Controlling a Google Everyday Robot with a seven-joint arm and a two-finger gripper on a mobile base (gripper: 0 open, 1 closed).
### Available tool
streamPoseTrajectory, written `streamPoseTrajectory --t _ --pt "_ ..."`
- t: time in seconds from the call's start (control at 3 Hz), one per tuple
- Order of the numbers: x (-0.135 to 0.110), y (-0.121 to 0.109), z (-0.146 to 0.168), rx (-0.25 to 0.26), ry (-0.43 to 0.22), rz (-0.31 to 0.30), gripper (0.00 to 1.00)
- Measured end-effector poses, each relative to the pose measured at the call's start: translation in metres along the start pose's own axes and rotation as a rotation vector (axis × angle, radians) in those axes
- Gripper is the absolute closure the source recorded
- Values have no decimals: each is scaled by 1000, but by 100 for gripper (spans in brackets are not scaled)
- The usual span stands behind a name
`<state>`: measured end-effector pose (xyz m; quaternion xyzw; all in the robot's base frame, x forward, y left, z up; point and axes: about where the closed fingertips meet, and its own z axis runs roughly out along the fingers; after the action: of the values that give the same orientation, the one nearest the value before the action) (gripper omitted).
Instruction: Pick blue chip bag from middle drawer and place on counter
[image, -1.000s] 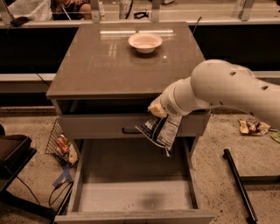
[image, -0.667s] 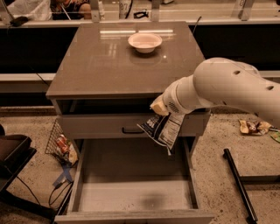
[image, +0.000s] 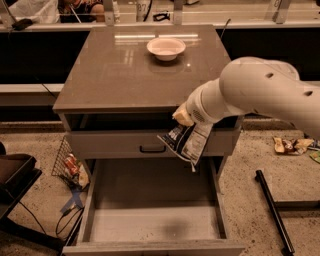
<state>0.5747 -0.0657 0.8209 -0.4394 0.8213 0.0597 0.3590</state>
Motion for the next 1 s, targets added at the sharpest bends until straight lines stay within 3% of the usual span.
streamPoseTrajectory --t 0.33,0.67,1.0 --pt "-22 -45 -31 96 55 -28 100" --pt "-32 -98 -51 158 137 -72 100" --pt "-45 -152 -46 186 186 -100 100"
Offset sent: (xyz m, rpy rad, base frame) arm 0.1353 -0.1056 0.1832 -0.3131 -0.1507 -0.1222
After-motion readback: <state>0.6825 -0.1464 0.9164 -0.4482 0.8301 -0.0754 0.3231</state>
